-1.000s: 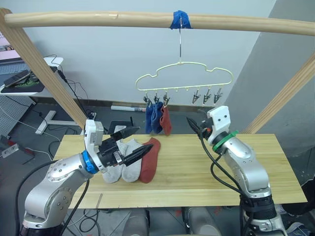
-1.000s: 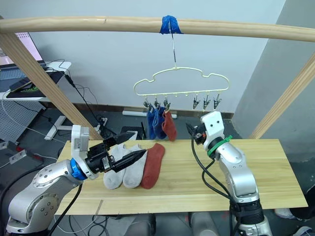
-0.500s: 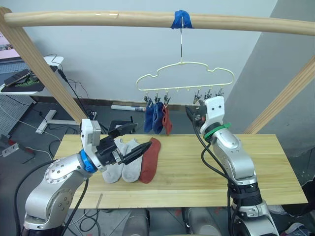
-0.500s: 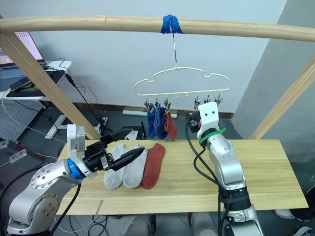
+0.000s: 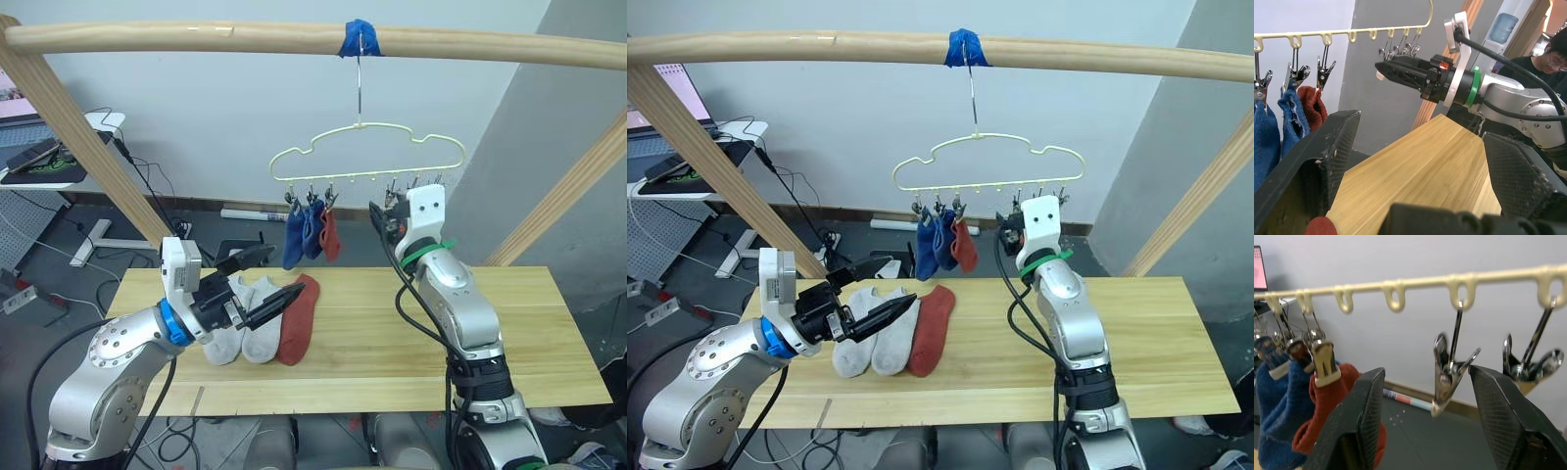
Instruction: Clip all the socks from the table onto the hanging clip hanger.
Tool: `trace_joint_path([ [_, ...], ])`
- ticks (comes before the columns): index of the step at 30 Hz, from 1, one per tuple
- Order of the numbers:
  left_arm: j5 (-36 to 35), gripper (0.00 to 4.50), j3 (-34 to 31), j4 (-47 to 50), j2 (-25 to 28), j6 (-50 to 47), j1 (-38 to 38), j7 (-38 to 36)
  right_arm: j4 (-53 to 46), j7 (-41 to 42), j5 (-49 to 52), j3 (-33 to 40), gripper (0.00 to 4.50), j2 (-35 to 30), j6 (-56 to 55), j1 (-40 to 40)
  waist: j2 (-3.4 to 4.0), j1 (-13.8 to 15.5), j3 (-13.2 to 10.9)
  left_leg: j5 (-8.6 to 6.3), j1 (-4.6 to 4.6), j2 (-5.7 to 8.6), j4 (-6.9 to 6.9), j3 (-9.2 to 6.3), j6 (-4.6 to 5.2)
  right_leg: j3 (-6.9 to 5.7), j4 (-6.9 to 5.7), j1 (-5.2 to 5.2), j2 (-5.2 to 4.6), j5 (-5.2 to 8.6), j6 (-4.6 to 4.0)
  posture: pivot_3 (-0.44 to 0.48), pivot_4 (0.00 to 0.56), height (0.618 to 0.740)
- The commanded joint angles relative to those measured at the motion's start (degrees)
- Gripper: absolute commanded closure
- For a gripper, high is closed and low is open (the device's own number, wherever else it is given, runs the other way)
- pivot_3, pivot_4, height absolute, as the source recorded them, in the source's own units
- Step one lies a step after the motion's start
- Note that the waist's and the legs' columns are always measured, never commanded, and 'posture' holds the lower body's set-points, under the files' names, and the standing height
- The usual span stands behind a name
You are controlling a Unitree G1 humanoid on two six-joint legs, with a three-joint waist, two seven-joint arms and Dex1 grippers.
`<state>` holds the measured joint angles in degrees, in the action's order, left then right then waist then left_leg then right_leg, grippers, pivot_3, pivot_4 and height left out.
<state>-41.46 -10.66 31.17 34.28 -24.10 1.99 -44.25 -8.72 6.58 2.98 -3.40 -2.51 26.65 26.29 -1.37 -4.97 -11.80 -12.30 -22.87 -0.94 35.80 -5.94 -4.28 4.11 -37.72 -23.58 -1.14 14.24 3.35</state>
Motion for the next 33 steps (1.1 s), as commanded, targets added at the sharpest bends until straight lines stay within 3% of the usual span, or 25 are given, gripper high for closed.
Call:
trace_joint_path([
  [1, 0.03, 0.00, -0.38, 1.58, -0.01, 1.05, -0.21, -0.11, -1.16, -0.83, -0.17, 0.51, 1.65, 0.29, -1.26, 1.55, 0.00, 0.00, 0.00, 0.00, 0.00, 0.00, -0.01, 0.00, 0.00, 0.00, 0.01, 0.00, 0.00, 0.00, 0.00, -0.058, 0.179, 0.740],
  [33, -0.18, 0.00, 0.00, 2.36, -1.00, 1.05, -0.28, 0.20, 1.54, -2.05, 1.03, 1.09, 1.65, 3.06, -1.49, 4.24, 0.00, 0.00, 0.00, 0.00, -0.03, 0.00, -0.08, 0.01, 0.00, 0.00, 0.03, -0.06, 0.00, 0.01, -0.02, -0.050, 0.165, 0.740],
])
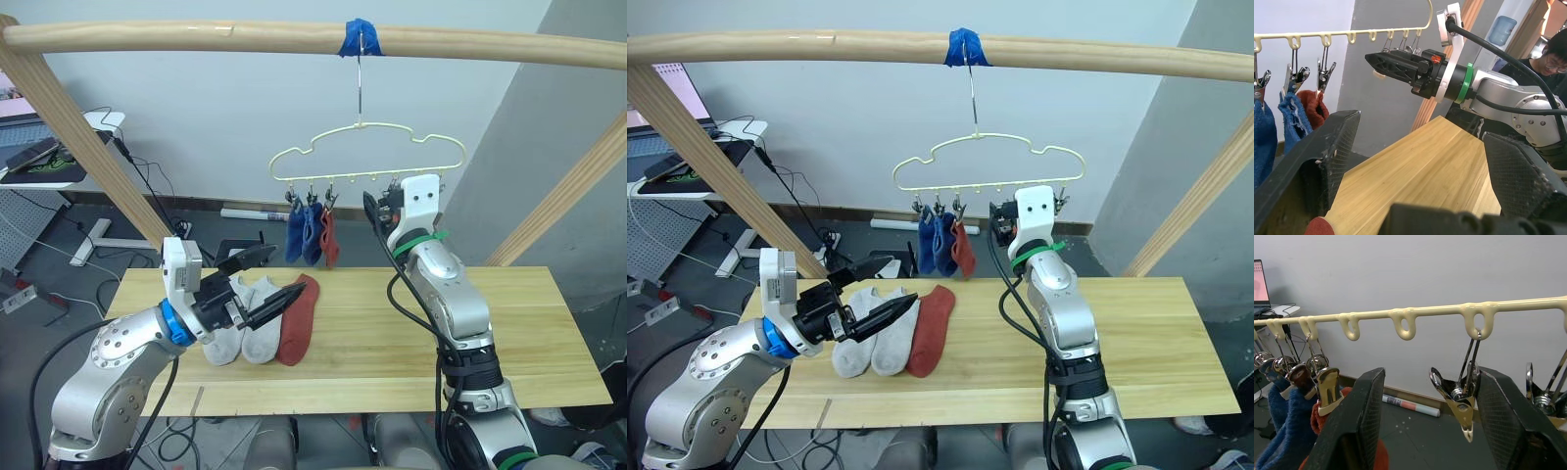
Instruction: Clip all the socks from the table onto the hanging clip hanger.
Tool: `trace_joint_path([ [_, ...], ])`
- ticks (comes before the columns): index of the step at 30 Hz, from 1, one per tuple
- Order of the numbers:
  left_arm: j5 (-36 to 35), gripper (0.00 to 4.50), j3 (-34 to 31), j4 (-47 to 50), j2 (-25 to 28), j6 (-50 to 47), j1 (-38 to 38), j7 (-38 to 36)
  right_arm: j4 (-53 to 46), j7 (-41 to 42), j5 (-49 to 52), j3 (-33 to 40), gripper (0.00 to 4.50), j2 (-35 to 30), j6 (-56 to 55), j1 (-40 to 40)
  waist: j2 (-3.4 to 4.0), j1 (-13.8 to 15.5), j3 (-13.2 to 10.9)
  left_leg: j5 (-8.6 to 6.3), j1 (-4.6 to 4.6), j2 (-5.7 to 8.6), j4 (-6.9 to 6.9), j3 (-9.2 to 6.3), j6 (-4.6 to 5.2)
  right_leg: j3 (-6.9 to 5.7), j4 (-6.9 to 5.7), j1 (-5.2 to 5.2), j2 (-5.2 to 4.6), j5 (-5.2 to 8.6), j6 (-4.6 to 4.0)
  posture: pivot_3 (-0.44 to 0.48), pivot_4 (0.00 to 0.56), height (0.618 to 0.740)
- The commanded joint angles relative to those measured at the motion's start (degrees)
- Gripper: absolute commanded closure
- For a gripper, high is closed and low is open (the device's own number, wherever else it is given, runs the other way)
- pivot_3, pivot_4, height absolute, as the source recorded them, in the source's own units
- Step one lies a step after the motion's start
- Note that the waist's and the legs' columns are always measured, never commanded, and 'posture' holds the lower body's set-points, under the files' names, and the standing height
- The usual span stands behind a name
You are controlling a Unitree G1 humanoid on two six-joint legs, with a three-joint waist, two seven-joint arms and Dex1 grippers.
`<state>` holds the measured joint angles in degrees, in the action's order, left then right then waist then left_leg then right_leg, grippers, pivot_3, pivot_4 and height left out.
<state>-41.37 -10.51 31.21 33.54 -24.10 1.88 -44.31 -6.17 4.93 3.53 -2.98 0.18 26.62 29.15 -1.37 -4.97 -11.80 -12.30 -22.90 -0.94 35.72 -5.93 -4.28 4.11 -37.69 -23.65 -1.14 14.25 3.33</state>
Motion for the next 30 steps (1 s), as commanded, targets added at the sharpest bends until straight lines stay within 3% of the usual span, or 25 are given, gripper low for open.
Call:
trace_joint_path([
  [1, -0.23, 0.00, -0.09, 2.36, -0.29, 1.05, -0.15, 0.25, -0.96, -0.41, 0.47, 0.66, 1.65, 0.43, -1.47, 1.44, 0.00, -0.01, 0.00, 0.00, 0.00, 0.00, 0.00, 0.00, 0.00, 0.00, 0.00, 0.00, 0.00, 0.00, 0.00, -0.050, 0.165, 0.740],
  [7, -0.31, 0.00, -0.02, 2.43, -0.34, 0.87, -0.21, 0.41, -0.47, -0.40, 0.50, 0.84, 1.65, 0.54, -1.81, 1.85, 0.00, 0.00, 0.00, 0.00, -0.01, 0.00, -0.01, 0.00, 0.00, 0.00, 0.00, -0.01, 0.00, 0.00, 0.00, -0.049, 0.169, 0.740],
  [10, -0.39, 0.00, 0.00, 2.67, -0.38, 0.79, -0.05, 0.55, -0.39, -0.40, 0.68, 1.18, 2.19, 0.45, -1.82, 1.90, 0.00, 0.00, 0.00, 0.00, -0.01, 0.00, -0.01, 0.00, 0.00, 0.00, 0.00, -0.02, 0.00, 0.00, -0.01, -0.050, 0.171, 0.740],
  [15, -0.40, 0.00, 0.19, 2.87, -0.55, 0.76, 0.21, 0.88, 0.11, -0.29, 0.78, 1.82, 3.82, 0.34, -1.99, 2.07, 0.00, 0.00, 0.00, 0.00, -0.02, 0.00, -0.02, 0.01, 0.00, 0.00, 0.00, -0.03, 0.00, 0.01, -0.01, -0.049, 0.173, 0.740],
  [18, -0.30, 0.00, 0.37, 2.87, -0.70, 0.77, 0.35, 1.22, 0.34, -0.25, 1.27, 2.55, 4.41, 0.39, -1.54, 2.10, 0.01, 0.00, 0.00, 0.00, -0.02, -0.01, -0.03, 0.01, 0.00, 0.00, 0.01, -0.04, 0.00, 0.01, -0.01, -0.047, 0.177, 0.740],
  [25, 2.47, 0.00, 1.06, 2.38, -0.29, 0.58, 2.68, 2.47, -0.54, 4.29, 7.26, 5.02, 4.49, -1.16, 4.59, 3.10, 0.04, 0.00, -0.03, 0.00, -0.03, -0.01, -0.05, 0.02, 0.00, 0.00, 0.02, -0.05, 0.00, 0.01, -0.02, -0.047, 0.185, 0.740],
  [30, 12.78, 0.00, 5.99, -3.37, 0.88, 1.19, 4.39, 5.27, -2.07, 11.21, 12.61, 5.43, 4.49, -6.52, 11.74, 4.27, 0.22, -0.02, -0.16, 0.00, -0.02, -0.02, -0.05, 0.01, 0.01, 0.01, 0.02, -0.05, 0.00, 0.02, -0.04, -0.057, 0.191, 0.740],
])
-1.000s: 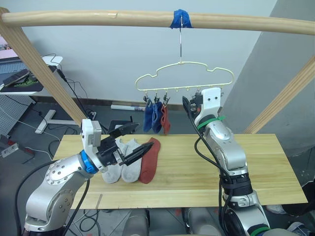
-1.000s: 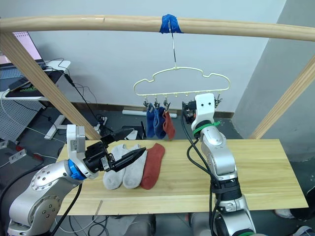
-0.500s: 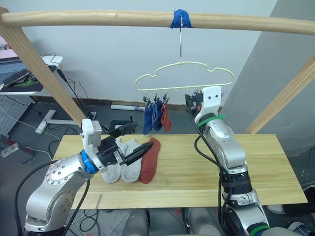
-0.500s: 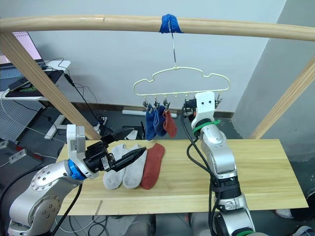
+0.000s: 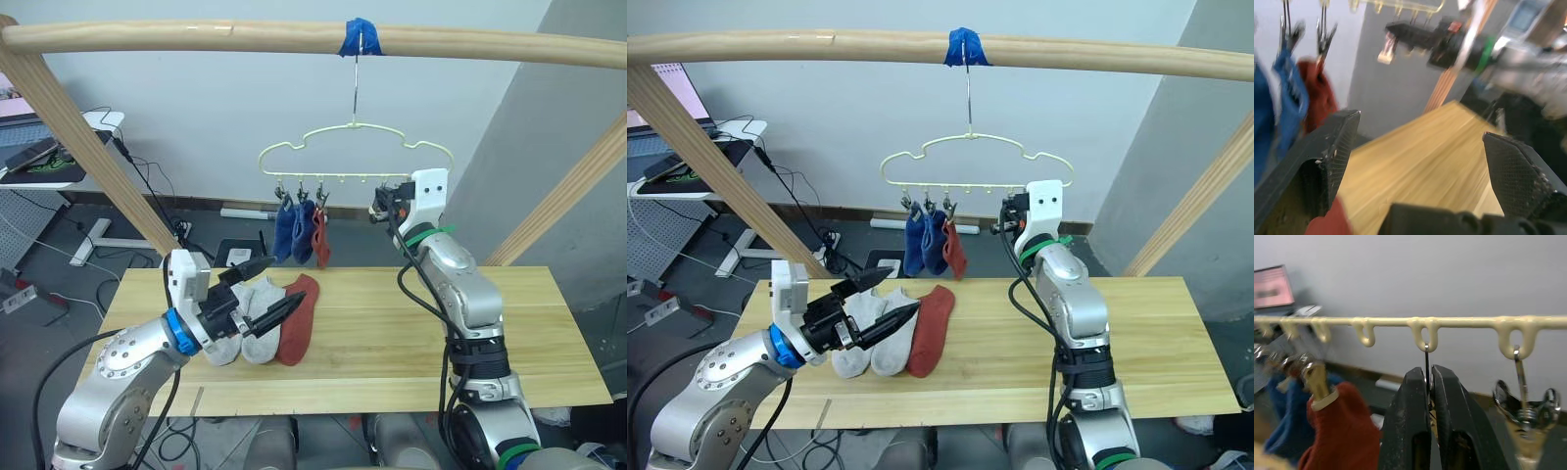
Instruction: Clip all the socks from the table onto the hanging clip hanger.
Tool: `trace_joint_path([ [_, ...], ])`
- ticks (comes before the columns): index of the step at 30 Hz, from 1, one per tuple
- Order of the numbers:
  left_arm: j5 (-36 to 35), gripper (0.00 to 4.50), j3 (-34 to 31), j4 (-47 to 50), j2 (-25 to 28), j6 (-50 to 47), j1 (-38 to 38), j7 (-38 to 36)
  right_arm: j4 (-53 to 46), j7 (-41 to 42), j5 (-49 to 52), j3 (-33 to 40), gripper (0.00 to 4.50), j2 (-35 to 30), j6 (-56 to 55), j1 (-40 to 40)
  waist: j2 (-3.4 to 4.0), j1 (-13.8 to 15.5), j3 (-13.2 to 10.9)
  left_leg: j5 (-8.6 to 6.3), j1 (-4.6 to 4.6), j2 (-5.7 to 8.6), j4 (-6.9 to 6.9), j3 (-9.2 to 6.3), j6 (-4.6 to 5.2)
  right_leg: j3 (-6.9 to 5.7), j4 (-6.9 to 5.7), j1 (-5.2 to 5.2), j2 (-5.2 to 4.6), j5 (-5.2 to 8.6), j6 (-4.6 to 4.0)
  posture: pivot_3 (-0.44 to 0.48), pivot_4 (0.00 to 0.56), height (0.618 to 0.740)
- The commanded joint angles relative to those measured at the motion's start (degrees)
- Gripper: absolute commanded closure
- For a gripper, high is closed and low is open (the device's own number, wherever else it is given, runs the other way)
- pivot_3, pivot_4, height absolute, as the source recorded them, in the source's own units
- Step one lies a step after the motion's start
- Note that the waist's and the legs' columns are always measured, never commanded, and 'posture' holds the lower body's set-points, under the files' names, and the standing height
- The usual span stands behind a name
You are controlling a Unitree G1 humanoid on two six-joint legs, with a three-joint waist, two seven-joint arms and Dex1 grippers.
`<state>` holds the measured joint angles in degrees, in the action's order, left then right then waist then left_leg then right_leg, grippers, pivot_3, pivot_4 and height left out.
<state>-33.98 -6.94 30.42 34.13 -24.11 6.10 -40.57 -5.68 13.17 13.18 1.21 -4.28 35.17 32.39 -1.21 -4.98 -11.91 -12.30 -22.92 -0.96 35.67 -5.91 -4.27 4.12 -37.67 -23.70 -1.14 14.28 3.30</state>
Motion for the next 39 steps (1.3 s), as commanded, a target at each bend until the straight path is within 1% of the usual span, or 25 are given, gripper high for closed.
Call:
trace_joint_path([
  [1, 7.18, 0.00, 3.75, -4.31, 0.25, 0.63, -0.10, 2.30, -2.71, 3.95, 3.55, 1.13, 4.49, -3.17, 4.08, 1.21, 0.07, 0.01, -0.10, 0.00, 0.00, 0.01, 0.01, 0.01, 0.00, 0.01, 0.00, 0.00, 0.00, 0.00, 0.00, -0.057, 0.191, 0.740],
  [2, 8.26, 0.00, 4.57, -5.39, 0.17, 0.16, -0.29, 2.76, -2.85, 4.57, 4.03, 0.98, 4.49, -3.91, 4.76, 1.31, 0.07, 0.03, -0.12, 0.00, 0.00, 0.01, 0.01, 0.00, 0.00, 0.00, 0.00, 0.00, 0.00, 0.00, 0.00, -0.059, 0.192, 0.740],
  [5, 12.90, 0.00, 8.10, -10.88, -1.16, 3.80, -1.55, 2.29, -3.14, 6.48, 4.96, 0.45, 4.49, -6.01, 5.45, 1.53, 0.10, 0.00, -0.15, 0.00, -0.02, 0.01, -0.01, 0.03, 0.00, 0.01, 0.01, -0.03, 0.00, 0.00, 0.00, -0.072, 0.194, 0.740],
  [7, 14.68, 0.00, 9.58, -13.45, -1.37, 4.89, -2.19, 1.60, -3.28, 6.85, 5.34, 0.29, 4.49, -6.63, 5.85, 1.68, 0.11, 0.02, -0.16, 0.00, -0.03, 0.01, -0.07, 0.04, 0.00, 0.01, 0.04, -0.06, 0.00, 0.01, 0.00, -0.082, 0.198, 0.740],
  [8, 16.62, 0.00, 11.17, -17.47, -2.42, 6.41, -4.58, 1.65, -3.26, 7.52, 5.38, 0.10, 4.49, -7.30, 5.99, 1.77, 0.12, 0.00, -0.18, 0.00, -0.03, 0.00, -0.09, 0.04, 0.00, 0.00, 0.04, -0.08, 0.00, 0.01, 0.00, -0.082, 0.198, 0.740],
  [11, 24.96, 0.00, 17.38, -34.43, -5.59, 16.21, -15.01, 0.37, -3.06, 8.25, 5.72, 0.04, 4.49, -8.29, 6.54, 2.11, 0.27, 0.25, -0.34, 0.01, -0.07, 0.05, -0.10, 0.04, 0.02, -0.01, 0.03, -0.13, -0.01, 0.00, 0.00, -0.096, 0.200, 0.740],
  [12, 27.30, 0.00, 18.71, -41.43, -6.70, 19.21, -19.23, 0.22, -3.18, 8.15, 5.84, 0.12, 4.49, -8.35, 6.84, 2.25, 0.27, 0.27, -0.34, 0.03, -0.08, 0.04, -0.10, 0.03, 0.04, -0.02, 0.02, -0.12, 0.00, -0.01, 0.02, -0.107, 0.201, 0.740],
  [14, 30.25, 0.00, 20.28, -51.42, -7.88, 23.11, -24.56, -0.38, -3.39, 8.04, 5.95, 0.19, 4.49, -8.49, 7.22, 2.40, 0.23, 0.15, -0.36, 0.03, -0.08, 0.06, -0.08, 0.04, 0.04, -0.02, 0.03, -0.10, 0.00, -0.03, 0.05, -0.116, 0.202, 0.740],
  [17, 31.66, 0.00, 20.64, -60.10, -8.53, 28.14, -28.00, -2.82, -3.76, 7.67, 6.08, 0.30, 4.49, -8.61, 7.67, 2.49, 0.20, -0.94, -0.37, 0.02, -0.12, 0.05, -0.10, 0.10, 0.05, 0.03, 0.07, -0.13, 0.00, -0.19, 0.34, -0.135, 0.204, 0.740],
  [18, 32.56, 0.00, 21.05, -63.19, -8.72, 29.69, -29.28, -3.53, -3.92, 7.39, 6.15, 0.44, 4.49, -8.67, 7.85, 2.49, 0.20, -1.28, -0.37, 0.01, -0.11, 0.04, -0.15, 0.19, 0.07, 0.07, 0.08, -0.14, -0.02, -0.16, 0.38, -0.152, 0.204, 0.740],
  [21, 36.20, 0.00, 22.39, -73.03, -9.43, 34.30, -33.81, -3.90, -4.75, 6.60, 6.49, 1.11, 4.49, -8.90, 8.51, 2.20, 0.19, -1.54, -0.38, 0.01, -0.12, 0.05, -0.47, 0.13, 0.07, 0.04, 0.03, -0.29, -0.02, -0.10, 0.40, -0.160, 0.204, 0.740],
  [25, 37.67, 0.00, 22.74, -80.93, -10.90, 36.38, -37.41, -6.10, -6.00, 5.77, 6.70, 1.39, 4.49, -9.04, 9.31, 1.60, 0.18, -1.63, -0.38, 0.01, -0.17, 0.05, -0.57, 0.07, 0.08, -0.01, 0.00, -0.37, -0.02, -0.15, 0.27, -0.185, 0.200, 0.740],
  [28, 38.26, 0.00, 23.11, -84.04, -12.58, 36.57, -38.58, -8.69, -6.89, 4.87, 6.88, 2.04, 4.49, -9.02, 9.99, 1.02, 0.18, -1.64, -0.37, 0.01, -0.17, 0.09, -0.56, 0.09, 0.07, 0.01, 0.02, -0.35, -0.06, -0.06, 0.43, -0.193, 0.194, 0.740],
  [31, 38.73, 0.00, 22.77, -85.74, -13.45, 37.19, -39.21, -9.49, -7.26, 4.33, 7.00, 2.33, 4.49, -8.81, 10.38, 0.91, 0.17, -1.70, -0.37, 0.01, -0.16, 0.11, -0.56, 0.09, 0.07, 0.00, 0.02, -0.34, -0.07, -0.05, 0.44, -0.197, 0.194, 0.740],
  [34, 39.27, 0.53, 22.64, -86.59, -13.93, 38.32, -39.53, -9.69, -7.39, 4.34, 6.90, 2.24, 4.50, -8.79, 10.40, 0.94, 0.17, -2.00, -0.36, 0.02, -0.13, 0.10, -0.56, 0.07, 0.07, 0.00, -0.01, -0.33, -0.06, -0.05, 0.44, -0.200, 0.188, 0.740],
  [39, 39.82, 1.96, 22.87, -85.69, -14.26, 39.19, -38.83, -11.96, -7.25, 4.11, 6.82, 2.43, 4.50, -8.75, 10.12, 0.94, 0.15, -2.69, -0.35, 0.04, -0.12, 0.10, -0.55, 0.06, 0.09, 0.01, -0.03, -0.30, -0.05, -0.05, 0.45, -0.197, 0.181, 0.740],
])
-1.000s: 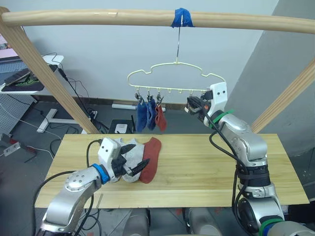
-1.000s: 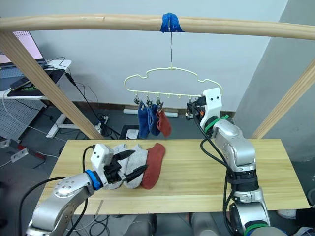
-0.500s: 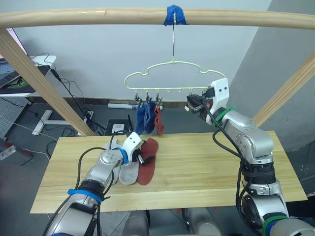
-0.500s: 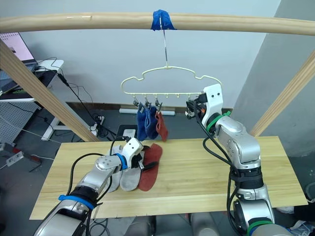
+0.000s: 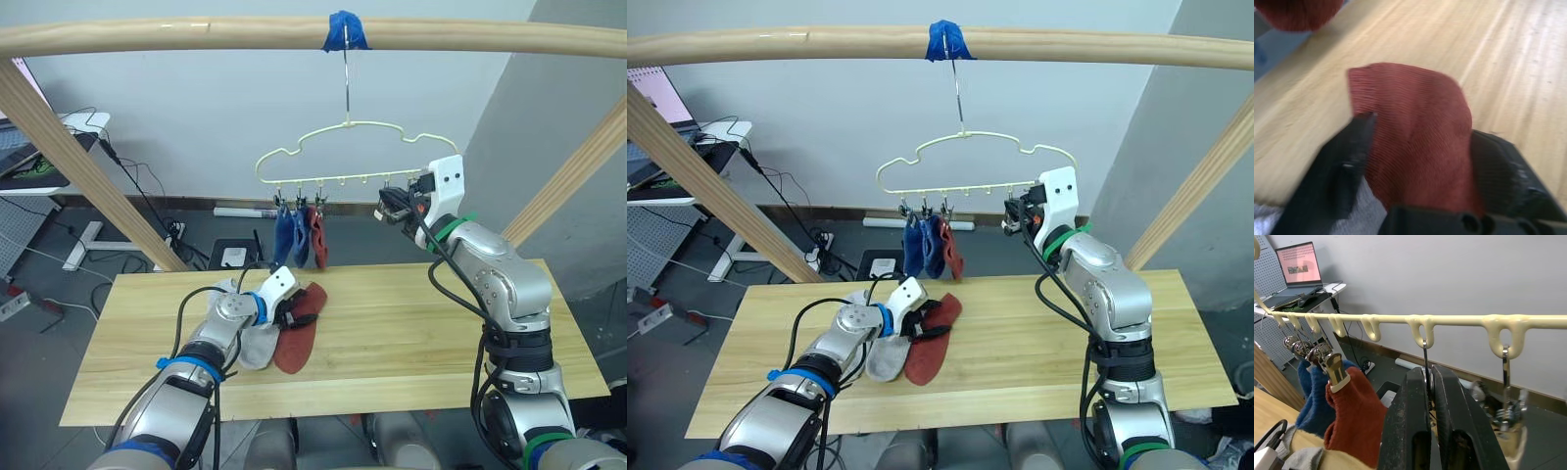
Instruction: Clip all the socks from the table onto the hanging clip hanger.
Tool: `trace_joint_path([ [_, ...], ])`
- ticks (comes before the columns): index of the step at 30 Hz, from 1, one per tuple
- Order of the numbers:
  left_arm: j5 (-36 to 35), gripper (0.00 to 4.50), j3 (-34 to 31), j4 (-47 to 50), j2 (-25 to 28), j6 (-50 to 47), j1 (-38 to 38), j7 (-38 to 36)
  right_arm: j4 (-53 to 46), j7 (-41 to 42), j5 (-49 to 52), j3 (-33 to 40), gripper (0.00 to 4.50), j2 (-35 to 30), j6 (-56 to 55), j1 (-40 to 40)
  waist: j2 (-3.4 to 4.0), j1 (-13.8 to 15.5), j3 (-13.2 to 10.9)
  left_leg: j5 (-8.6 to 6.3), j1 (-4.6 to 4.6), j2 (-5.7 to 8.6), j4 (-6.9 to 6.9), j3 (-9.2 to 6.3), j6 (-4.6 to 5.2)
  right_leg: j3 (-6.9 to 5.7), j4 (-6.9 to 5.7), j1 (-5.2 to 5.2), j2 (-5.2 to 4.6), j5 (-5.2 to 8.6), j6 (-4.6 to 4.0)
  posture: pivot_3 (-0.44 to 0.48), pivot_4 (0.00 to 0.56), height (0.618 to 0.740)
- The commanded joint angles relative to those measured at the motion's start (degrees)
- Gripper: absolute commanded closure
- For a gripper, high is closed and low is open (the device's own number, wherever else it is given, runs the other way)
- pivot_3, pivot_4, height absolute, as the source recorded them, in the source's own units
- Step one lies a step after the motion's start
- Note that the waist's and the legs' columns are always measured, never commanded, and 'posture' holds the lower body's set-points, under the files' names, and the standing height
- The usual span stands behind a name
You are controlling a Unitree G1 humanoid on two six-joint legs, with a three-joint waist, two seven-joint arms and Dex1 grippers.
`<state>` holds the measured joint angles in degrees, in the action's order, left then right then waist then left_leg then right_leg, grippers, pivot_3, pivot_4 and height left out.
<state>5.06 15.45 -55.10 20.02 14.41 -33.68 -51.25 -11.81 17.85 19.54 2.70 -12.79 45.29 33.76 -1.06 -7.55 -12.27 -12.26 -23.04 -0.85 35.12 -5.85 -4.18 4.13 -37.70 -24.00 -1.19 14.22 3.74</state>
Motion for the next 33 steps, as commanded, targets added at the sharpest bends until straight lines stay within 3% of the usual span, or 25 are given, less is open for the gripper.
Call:
trace_joint_path([
  [1, 0.78, 2.22, 0.41, 0.57, -0.08, 0.79, 1.51, -1.50, -1.08, -0.60, 0.47, 0.95, 4.50, -0.21, -0.04, -0.40, 0.00, -0.34, 0.01, 0.00, 0.00, 0.00, 0.00, 0.00, 0.00, 0.00, 0.00, 0.00, 0.00, 0.00, 0.00, -0.193, 0.179, 0.740],
  [9, -0.43, 4.46, -0.62, 5.60, -0.06, 2.36, 4.28, -2.50, 0.21, -0.52, 0.37, 0.81, 4.50, -0.11, -0.85, 0.19, 0.00, -0.51, 0.01, 0.00, 0.01, 0.00, 0.01, -0.03, 0.00, -0.01, -0.06, 0.00, 0.00, 0.00, 0.00, -0.180, 0.178, 0.740],
  [14, -6.09, 4.46, -3.71, 18.06, 1.25, -0.36, 8.28, -5.48, 1.11, -0.17, 0.56, 0.75, 4.50, -0.23, -1.10, 0.41, 0.00, -0.48, 0.00, 0.01, 0.00, -0.01, 0.00, -0.05, 0.01, -0.01, -0.09, -0.02, 0.00, -0.01, -0.01, -0.178, 0.179, 0.740],
  [18, -10.97, 4.46, -5.93, 33.80, 3.52, -3.88, 13.40, -7.17, 0.59, -0.44, 3.72, 2.96, 4.50, 0.16, 3.54, 1.06, 0.00, -0.52, 0.00, 0.01, 0.01, -0.02, 0.00, -0.05, 0.01, 0.01, -0.12, -0.02, 0.00, -0.01, -0.02, -0.178, 0.180, 0.740],
  [25, -14.35, 4.46, -7.91, 57.01, 2.60, -5.34, 19.95, -1.85, -0.89, -4.12, 13.93, 10.79, 4.50, 2.21, 19.47, 4.66, 0.00, -0.41, 0.01, 0.02, 0.02, -0.02, 0.05, -0.04, 0.01, 0.02, -0.15, 0.00, -0.01, -0.01, -0.02, -0.175, 0.177, 0.740],
  [33, -7.02, 4.46, -6.06, 59.17, -3.40, 0.96, 20.15, 9.97, -2.90, -15.82, 22.83, 27.53, 4.50, 12.46, 40.47, 12.34, 0.01, -0.39, 0.01, 0.06, 0.04, -0.02, 0.05, -0.04, 0.08, 0.02, -0.21, 0.00, 0.03, -0.11, -0.19, -0.174, 0.175, 0.740],
])
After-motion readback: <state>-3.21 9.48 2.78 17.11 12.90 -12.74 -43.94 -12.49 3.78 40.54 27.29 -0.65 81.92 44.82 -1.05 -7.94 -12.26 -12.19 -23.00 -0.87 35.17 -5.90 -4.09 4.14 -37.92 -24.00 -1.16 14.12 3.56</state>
